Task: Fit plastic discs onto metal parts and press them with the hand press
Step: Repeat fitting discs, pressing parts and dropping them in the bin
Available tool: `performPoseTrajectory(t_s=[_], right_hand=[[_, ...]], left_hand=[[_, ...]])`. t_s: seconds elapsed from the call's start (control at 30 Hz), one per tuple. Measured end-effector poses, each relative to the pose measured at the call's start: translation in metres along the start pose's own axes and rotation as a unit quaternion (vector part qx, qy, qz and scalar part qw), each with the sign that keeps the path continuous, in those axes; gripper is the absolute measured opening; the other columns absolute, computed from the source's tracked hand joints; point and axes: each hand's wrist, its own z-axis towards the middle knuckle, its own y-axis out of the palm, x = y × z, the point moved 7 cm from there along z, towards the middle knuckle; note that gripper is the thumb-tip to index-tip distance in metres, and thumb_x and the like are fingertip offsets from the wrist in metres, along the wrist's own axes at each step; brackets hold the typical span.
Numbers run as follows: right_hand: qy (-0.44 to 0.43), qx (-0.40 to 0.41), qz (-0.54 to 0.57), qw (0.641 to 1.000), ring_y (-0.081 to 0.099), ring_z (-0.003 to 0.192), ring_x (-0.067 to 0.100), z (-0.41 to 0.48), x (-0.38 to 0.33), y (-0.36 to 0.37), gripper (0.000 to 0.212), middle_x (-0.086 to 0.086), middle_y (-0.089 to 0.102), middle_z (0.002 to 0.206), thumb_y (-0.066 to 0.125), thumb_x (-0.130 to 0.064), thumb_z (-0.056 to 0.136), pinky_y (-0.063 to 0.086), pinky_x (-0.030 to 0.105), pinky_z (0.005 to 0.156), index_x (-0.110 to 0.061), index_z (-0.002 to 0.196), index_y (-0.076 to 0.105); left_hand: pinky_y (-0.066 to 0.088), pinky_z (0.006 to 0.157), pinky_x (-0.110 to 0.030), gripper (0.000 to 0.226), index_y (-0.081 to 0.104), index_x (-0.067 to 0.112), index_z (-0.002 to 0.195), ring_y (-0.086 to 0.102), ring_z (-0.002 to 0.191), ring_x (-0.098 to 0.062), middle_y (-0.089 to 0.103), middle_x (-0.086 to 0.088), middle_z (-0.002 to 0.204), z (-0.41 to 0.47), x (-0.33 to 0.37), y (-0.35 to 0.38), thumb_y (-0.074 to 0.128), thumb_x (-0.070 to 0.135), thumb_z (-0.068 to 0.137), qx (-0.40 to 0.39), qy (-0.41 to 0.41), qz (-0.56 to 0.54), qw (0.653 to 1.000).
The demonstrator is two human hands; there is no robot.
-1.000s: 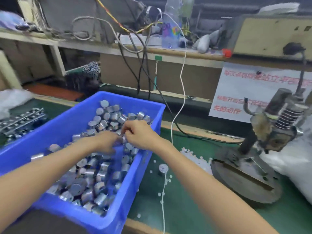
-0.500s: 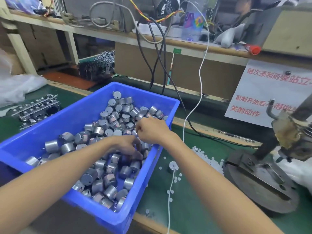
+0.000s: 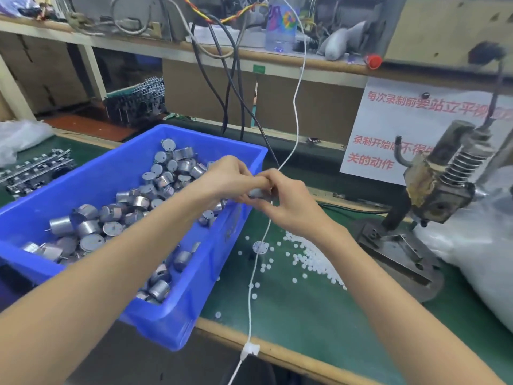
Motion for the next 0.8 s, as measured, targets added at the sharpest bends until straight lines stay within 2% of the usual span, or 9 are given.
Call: performPoseTrajectory(t_s=[0.07, 0.13, 0.2, 0.3, 0.37, 0.53, 0.63, 0.73, 0.8], right_hand=[[0.024, 0.047, 0.018, 0.998, 0.054, 0.074, -0.004, -0.022, 0.019, -0.013, 0.029, -0.017, 0.060, 0.080, 0.071, -0.013, 0.081, 0.042, 0.012, 0.068, -0.011, 0.108, 0.060], [0.075, 0.088, 0.043, 0.992, 0.053, 0.069, -0.007, -0.049, 0.046, -0.021, 0.026, -0.021, 0.058, 0.074, 0.071, -0.015, 0.079, 0.037, 0.008, 0.062, -0.016, 0.103, 0.062], [0.166, 0.113, 0.075, 0.977, 0.055, 0.067, 0.000, -0.082, 0.083, -0.021, 0.022, -0.015, 0.062, 0.079, 0.071, -0.019, 0.078, 0.041, 0.014, 0.064, -0.023, 0.096, 0.060], [0.284, 0.135, 0.137, 0.939, 0.060, 0.073, 0.012, -0.135, 0.128, -0.011, 0.026, -0.007, 0.064, 0.090, 0.072, -0.016, 0.076, 0.049, 0.029, 0.072, -0.029, 0.089, 0.054], [0.296, 0.134, 0.169, 0.931, 0.062, 0.075, 0.014, -0.161, 0.138, -0.002, 0.027, -0.015, 0.063, 0.086, 0.071, -0.015, 0.078, 0.053, 0.034, 0.073, -0.030, 0.089, 0.052], [0.272, 0.151, 0.272, 0.911, 0.070, 0.076, 0.012, -0.185, 0.138, 0.020, 0.021, -0.025, 0.067, 0.089, 0.061, -0.009, 0.090, 0.049, 0.019, 0.057, -0.025, 0.101, 0.054], [0.277, 0.200, 0.296, 0.892, 0.069, 0.071, 0.013, -0.189, 0.142, 0.018, 0.015, -0.014, 0.071, 0.083, 0.062, -0.009, 0.090, 0.046, 0.018, 0.051, -0.020, 0.100, 0.060], [0.280, 0.237, 0.315, 0.875, 0.070, 0.071, 0.018, -0.193, 0.148, 0.016, 0.006, -0.002, 0.071, 0.078, 0.062, -0.010, 0.089, 0.048, 0.022, 0.049, -0.012, 0.095, 0.061], [0.283, 0.243, 0.317, 0.872, 0.071, 0.075, 0.020, -0.195, 0.152, 0.015, 0.004, 0.000, 0.071, 0.081, 0.062, -0.011, 0.089, 0.051, 0.024, 0.052, -0.010, 0.093, 0.060]], left_hand=[[0.047, 0.059, -0.018, 0.026, 0.064, 0.013, 0.057, 0.057, 0.057, -0.004, 0.062, 0.000, 0.056, -0.007, 0.020, 0.025, 0.072, 0.033, 0.071, 0.006, 0.038, 0.082, 0.996], [0.049, 0.067, -0.027, 0.028, 0.070, 0.008, 0.075, 0.062, 0.075, -0.014, 0.068, -0.008, 0.076, -0.013, 0.028, 0.062, 0.066, 0.035, 0.079, -0.030, 0.061, 0.120, 0.991], [0.050, 0.078, -0.034, 0.023, 0.065, 0.010, 0.096, 0.061, 0.085, -0.024, 0.066, -0.011, 0.099, -0.019, 0.019, 0.105, 0.058, 0.030, 0.088, -0.090, 0.053, 0.139, 0.985], [0.047, 0.081, -0.030, 0.016, 0.061, 0.016, 0.103, 0.056, 0.094, -0.026, 0.061, -0.010, 0.112, -0.031, -0.022, 0.156, 0.053, 0.015, 0.089, -0.139, 0.048, 0.246, 0.958], [0.045, 0.082, -0.030, 0.019, 0.058, 0.010, 0.102, 0.055, 0.100, -0.027, 0.058, -0.010, 0.110, -0.038, -0.050, 0.171, 0.062, 0.017, 0.085, -0.140, 0.039, 0.269, 0.952], [0.039, 0.067, -0.024, 0.013, 0.056, 0.017, 0.076, 0.057, 0.082, -0.021, 0.060, -0.003, 0.083, -0.038, -0.070, 0.173, 0.067, 0.014, 0.082, -0.080, 0.048, 0.189, 0.978], [0.041, 0.068, -0.026, 0.017, 0.053, 0.022, 0.073, 0.055, 0.080, -0.019, 0.058, 0.002, 0.080, -0.040, -0.066, 0.181, 0.058, 0.014, 0.087, -0.080, 0.083, 0.217, 0.969], [0.043, 0.069, -0.028, 0.018, 0.051, 0.027, 0.073, 0.057, 0.081, -0.018, 0.058, 0.007, 0.076, -0.048, -0.054, 0.198, 0.057, 0.019, 0.088, -0.111, 0.149, 0.168, 0.968], [0.038, 0.073, -0.027, 0.015, 0.054, 0.027, 0.075, 0.050, 0.083, -0.015, 0.052, 0.011, 0.076, -0.051, -0.050, 0.204, 0.058, 0.022, 0.088, -0.103, 0.186, 0.155, 0.965]])
